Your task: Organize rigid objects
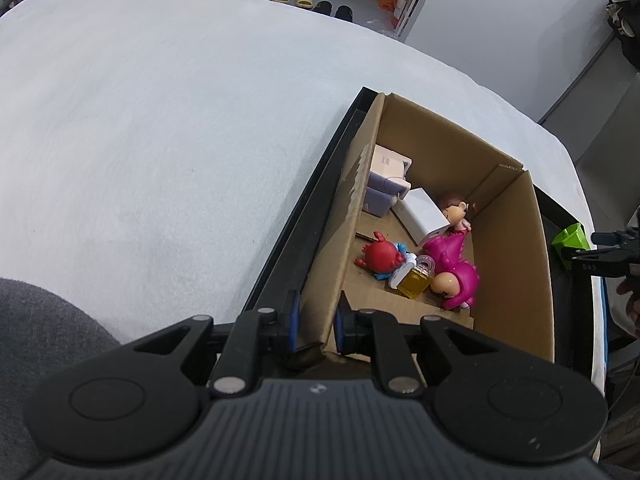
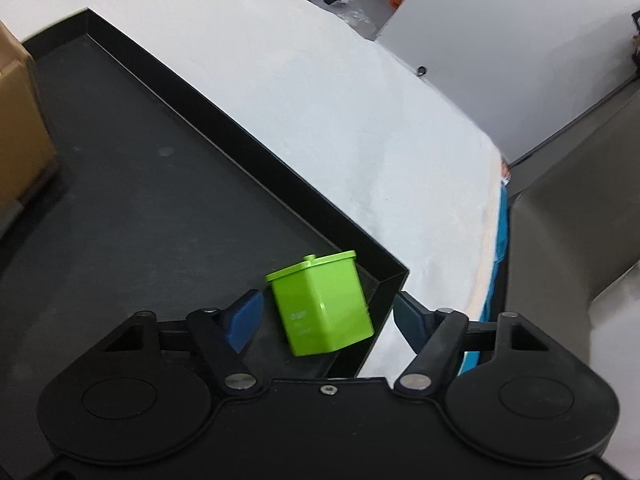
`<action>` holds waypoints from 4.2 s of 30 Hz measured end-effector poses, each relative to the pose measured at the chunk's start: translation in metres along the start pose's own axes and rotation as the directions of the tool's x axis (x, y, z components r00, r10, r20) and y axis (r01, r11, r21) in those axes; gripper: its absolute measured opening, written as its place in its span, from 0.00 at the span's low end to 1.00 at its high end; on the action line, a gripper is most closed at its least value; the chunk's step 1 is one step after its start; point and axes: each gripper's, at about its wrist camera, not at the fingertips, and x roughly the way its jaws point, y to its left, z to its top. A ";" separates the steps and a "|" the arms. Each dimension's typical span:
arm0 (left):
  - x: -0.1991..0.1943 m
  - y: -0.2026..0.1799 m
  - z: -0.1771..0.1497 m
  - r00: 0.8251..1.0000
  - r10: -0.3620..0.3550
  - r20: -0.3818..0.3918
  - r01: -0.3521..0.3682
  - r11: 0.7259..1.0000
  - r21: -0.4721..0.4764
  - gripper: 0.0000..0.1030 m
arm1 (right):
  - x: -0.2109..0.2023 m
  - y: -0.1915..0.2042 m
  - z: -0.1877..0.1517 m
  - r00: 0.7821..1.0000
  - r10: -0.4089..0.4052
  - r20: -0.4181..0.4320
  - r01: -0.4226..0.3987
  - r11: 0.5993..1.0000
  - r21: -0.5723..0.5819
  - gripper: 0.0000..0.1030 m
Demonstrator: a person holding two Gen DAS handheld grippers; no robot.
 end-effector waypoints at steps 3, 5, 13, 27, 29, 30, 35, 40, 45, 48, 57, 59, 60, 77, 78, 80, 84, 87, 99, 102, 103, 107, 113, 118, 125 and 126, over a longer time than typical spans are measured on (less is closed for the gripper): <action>0.001 0.000 0.000 1.000 -0.002 -0.001 0.002 1.000 -0.001 0.16 | 0.004 0.003 -0.001 1.000 0.007 -0.005 -0.007 1.000 -0.003 0.50; 0.001 -0.001 0.000 1.000 0.002 -0.002 -0.002 1.000 0.007 0.15 | 0.002 0.002 0.001 1.000 0.003 -0.009 -0.003 1.000 -0.003 0.49; 0.003 -0.002 0.000 1.000 0.002 -0.004 -0.002 1.000 0.007 0.15 | -0.029 -0.003 0.004 0.994 0.111 0.023 -0.113 0.990 0.085 0.47; 0.003 -0.005 0.000 1.000 0.003 -0.008 -0.003 0.999 0.033 0.15 | -0.076 -0.008 0.000 0.979 0.197 0.051 -0.204 0.958 0.201 0.48; 0.003 -0.004 0.001 1.000 0.002 -0.011 -0.001 0.999 0.036 0.15 | -0.082 -0.008 0.000 0.977 0.207 0.056 -0.214 0.951 0.224 0.48; 0.003 -0.004 0.001 1.000 0.000 -0.013 0.000 0.999 0.036 0.15 | -0.087 -0.008 -0.001 0.975 0.213 0.063 -0.222 0.947 0.233 0.48; 0.003 -0.004 0.002 1.000 -0.006 -0.019 0.006 0.999 0.040 0.15 | -0.113 -0.010 0.006 0.964 0.244 0.103 -0.264 0.925 0.274 0.48; 0.002 -0.003 0.003 1.000 -0.010 -0.024 0.011 0.999 0.041 0.15 | -0.136 -0.017 0.016 0.958 0.252 0.135 -0.282 0.910 0.305 0.48; 0.002 -0.002 0.003 0.999 -0.017 -0.030 0.019 0.999 0.038 0.15 | -0.158 -0.020 0.022 0.948 0.267 0.171 -0.311 0.887 0.341 0.48; 0.001 -0.002 0.002 0.999 -0.020 -0.030 0.021 0.999 0.039 0.16 | -0.168 -0.018 0.025 0.945 0.270 0.187 -0.321 0.877 0.357 0.48; 0.001 0.002 0.002 0.999 -0.036 -0.034 0.037 0.999 0.029 0.16 | -0.189 -0.003 0.036 0.922 0.307 0.234 -0.379 0.835 0.399 0.47; 0.001 0.002 0.002 0.999 -0.038 -0.034 0.039 0.999 0.034 0.16 | -0.191 0.002 0.039 0.918 0.319 0.237 -0.392 0.826 0.405 0.46; 0.000 0.002 0.002 0.999 -0.040 -0.034 0.041 0.999 0.034 0.16 | -0.192 0.005 0.040 0.915 0.323 0.240 -0.397 0.822 0.408 0.45; 0.002 0.008 0.004 0.997 -0.063 -0.037 0.064 0.998 0.015 0.16 | -0.174 0.018 0.010 0.872 0.420 0.253 -0.488 0.689 0.536 0.14; 0.002 0.007 0.004 0.997 -0.064 -0.037 0.064 0.998 0.014 0.16 | -0.172 0.019 0.007 0.873 0.421 0.245 -0.484 0.687 0.542 0.14; 0.001 0.008 0.003 0.997 -0.064 -0.036 0.064 0.998 0.010 0.16 | -0.166 0.022 0.001 0.879 0.420 0.227 -0.471 0.686 0.555 0.15; 0.001 0.009 0.003 0.997 -0.062 -0.035 0.063 0.998 0.011 0.16 | -0.156 0.028 -0.005 0.884 0.427 0.190 -0.452 0.675 0.583 0.17; 0.001 0.009 0.003 0.997 -0.061 -0.035 0.062 0.998 0.012 0.16 | -0.148 0.029 -0.009 0.889 0.429 0.158 -0.426 0.652 0.627 0.37; 0.000 0.010 0.003 0.997 -0.069 -0.033 0.069 0.998 0.005 0.17 | -0.107 0.032 -0.033 0.909 0.416 -0.006 -0.224 0.501 0.836 0.85; 0.000 0.010 0.003 0.997 -0.071 -0.034 0.071 0.997 0.003 0.17 | -0.095 0.033 -0.038 0.904 0.427 -0.026 -0.183 0.441 0.879 0.85; 0.000 0.010 0.003 0.997 -0.071 -0.033 0.071 0.997 0.003 0.17 | -0.092 0.033 -0.040 0.902 0.431 -0.027 -0.172 0.417 0.893 0.85; 0.000 0.010 0.003 0.997 -0.072 -0.032 0.072 0.997 0.000 0.17 | -0.083 0.035 -0.046 0.893 0.448 -0.035 -0.136 0.344 0.929 0.85; -0.001 0.010 0.003 0.997 -0.074 -0.031 0.074 0.997 -0.005 0.17 | -0.071 0.044 -0.040 0.896 0.435 -0.090 -0.072 0.342 0.937 0.76; 0.001 0.011 0.003 0.997 -0.077 -0.031 0.077 0.997 -0.008 0.17 | -0.071 0.054 -0.033 0.908 0.408 -0.097 -0.077 0.389 0.918 0.47; 0.001 0.012 0.003 0.996 -0.079 -0.031 0.079 0.997 -0.010 0.17 | -0.091 0.051 -0.022 0.920 0.390 -0.039 -0.130 0.396 0.909 0.47; 0.002 0.012 0.003 0.996 -0.080 -0.031 0.080 0.997 -0.010 0.17 | -0.096 0.050 -0.020 0.922 0.387 -0.030 -0.137 0.396 0.908 0.47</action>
